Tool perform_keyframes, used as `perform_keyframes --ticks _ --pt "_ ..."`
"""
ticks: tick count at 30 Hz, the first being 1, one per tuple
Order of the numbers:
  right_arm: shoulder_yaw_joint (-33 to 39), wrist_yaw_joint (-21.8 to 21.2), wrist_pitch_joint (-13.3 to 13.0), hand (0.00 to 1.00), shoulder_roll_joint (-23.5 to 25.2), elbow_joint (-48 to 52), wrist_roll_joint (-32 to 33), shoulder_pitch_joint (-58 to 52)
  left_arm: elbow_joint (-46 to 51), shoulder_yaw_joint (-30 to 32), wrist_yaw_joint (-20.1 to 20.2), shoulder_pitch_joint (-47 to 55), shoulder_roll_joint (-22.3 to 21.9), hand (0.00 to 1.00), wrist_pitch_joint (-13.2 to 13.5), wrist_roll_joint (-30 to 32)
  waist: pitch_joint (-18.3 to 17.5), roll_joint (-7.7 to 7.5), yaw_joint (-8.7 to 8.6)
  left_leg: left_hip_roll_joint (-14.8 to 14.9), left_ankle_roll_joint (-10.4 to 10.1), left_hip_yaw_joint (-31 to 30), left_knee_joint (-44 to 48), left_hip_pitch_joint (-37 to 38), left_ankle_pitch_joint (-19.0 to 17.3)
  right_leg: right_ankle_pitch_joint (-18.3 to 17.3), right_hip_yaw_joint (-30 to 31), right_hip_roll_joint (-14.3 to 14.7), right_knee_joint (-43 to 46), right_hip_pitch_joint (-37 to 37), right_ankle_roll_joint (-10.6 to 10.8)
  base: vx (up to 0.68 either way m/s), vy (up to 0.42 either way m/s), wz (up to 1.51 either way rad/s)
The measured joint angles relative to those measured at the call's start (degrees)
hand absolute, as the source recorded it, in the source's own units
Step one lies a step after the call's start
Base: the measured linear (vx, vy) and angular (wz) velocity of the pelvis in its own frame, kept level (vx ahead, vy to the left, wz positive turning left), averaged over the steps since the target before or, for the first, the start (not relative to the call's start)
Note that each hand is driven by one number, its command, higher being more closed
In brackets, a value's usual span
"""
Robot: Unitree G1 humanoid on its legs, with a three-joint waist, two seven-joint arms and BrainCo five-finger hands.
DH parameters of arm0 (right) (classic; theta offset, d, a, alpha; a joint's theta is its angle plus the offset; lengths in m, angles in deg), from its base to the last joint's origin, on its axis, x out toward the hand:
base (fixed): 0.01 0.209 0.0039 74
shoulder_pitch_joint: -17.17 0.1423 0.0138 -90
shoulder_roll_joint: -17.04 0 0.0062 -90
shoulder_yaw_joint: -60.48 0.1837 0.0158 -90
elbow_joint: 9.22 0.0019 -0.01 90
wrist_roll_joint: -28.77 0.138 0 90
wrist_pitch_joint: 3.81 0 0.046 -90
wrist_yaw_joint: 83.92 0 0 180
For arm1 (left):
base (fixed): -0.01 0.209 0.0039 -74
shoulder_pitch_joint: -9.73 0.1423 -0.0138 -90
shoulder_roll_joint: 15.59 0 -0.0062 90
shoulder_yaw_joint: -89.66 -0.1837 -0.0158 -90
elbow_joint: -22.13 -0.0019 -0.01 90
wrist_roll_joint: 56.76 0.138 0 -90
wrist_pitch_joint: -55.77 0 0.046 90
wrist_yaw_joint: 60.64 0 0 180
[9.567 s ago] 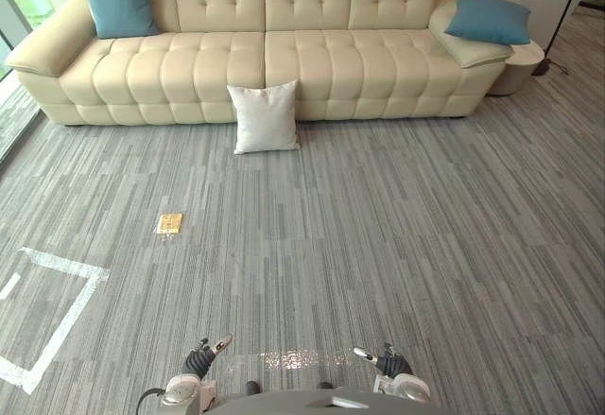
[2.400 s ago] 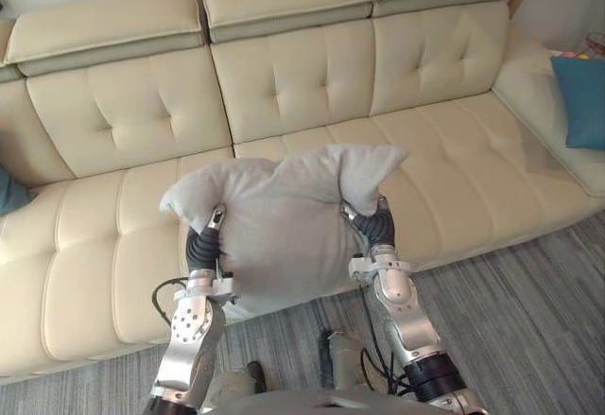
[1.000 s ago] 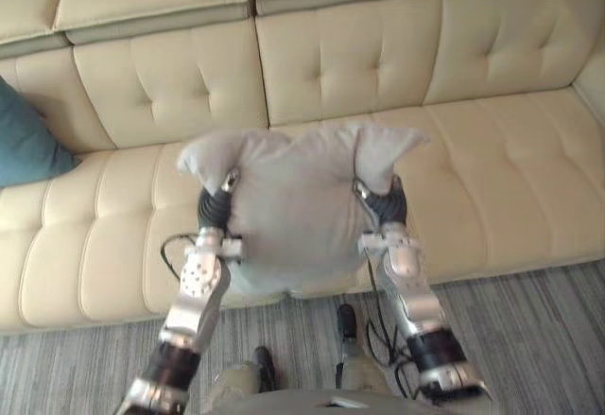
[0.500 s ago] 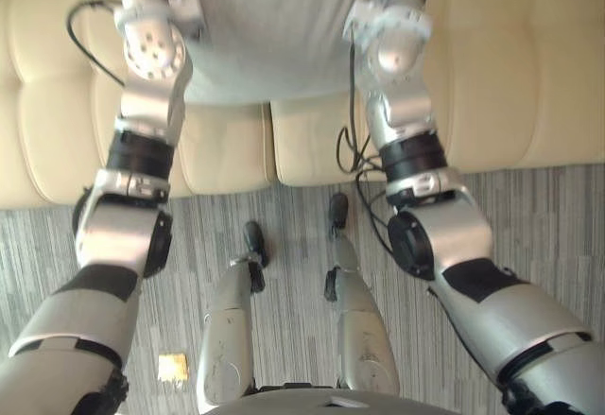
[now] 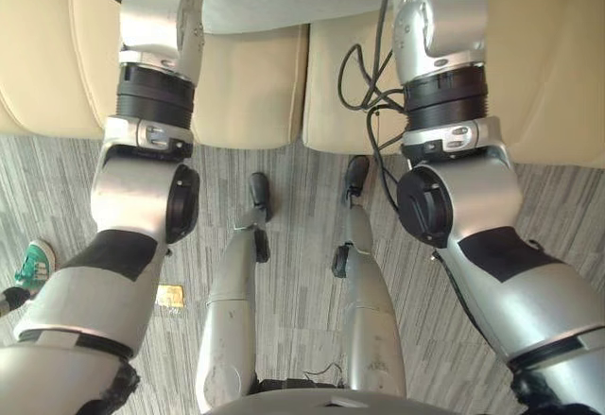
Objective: Pick up cushions and gather them together orderly.
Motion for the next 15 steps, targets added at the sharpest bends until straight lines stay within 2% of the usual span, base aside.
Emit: perform_keyframes --ticks 5,9,13,15 --pt "-0.3 0.5 0.0 0.00 -2.1 1.8 1.3 1.6 0.0 1.9 -0.8 -2.0 -0.5 0.00 0.0 -1.3 0.0 0.00 0.52 0.0 0.0 -0.4 -0.7 -0.7 0.0 0.0 -0.9 0.0 0.0 -0.7 0.0 0.00 0.012 0.02" --pt "-1.2 0.4 0.1 0.00 -5.7 2.0 1.7 3.0 0.0 2.9 0.3 -3.2 0.1 0.00 0.1 -3.4 0.0 0.00 0.64 0.2 -0.1 -0.4 -0.9 -1.5 0.1 0.0 -1.1 0.2 0.0 -1.6 0.0 0.00 0.000 0.00" --pt "-1.1 -0.7 0.3 0.00 -10.5 2.0 3.3 2.2 -0.3 2.8 3.1 -3.2 3.4 0.00 0.1 -5.2 0.0 0.00 0.42 0.6 -0.1 -0.1 -0.5 -1.5 0.0 0.1 -1.1 0.4 0.0 -1.4 0.2 -0.01 0.014 -0.02" --pt "-1.0 -0.9 0.3 0.00 -12.5 2.0 3.9 0.4 -0.7 2.8 4.5 -2.7 5.8 0.00 0.1 -6.0 0.0 0.00 0.22 1.1 -0.2 0.3 0.1 -1.5 0.0 0.8 -0.7 0.7 0.0 -1.3 1.0 -0.02 0.025 -0.11"
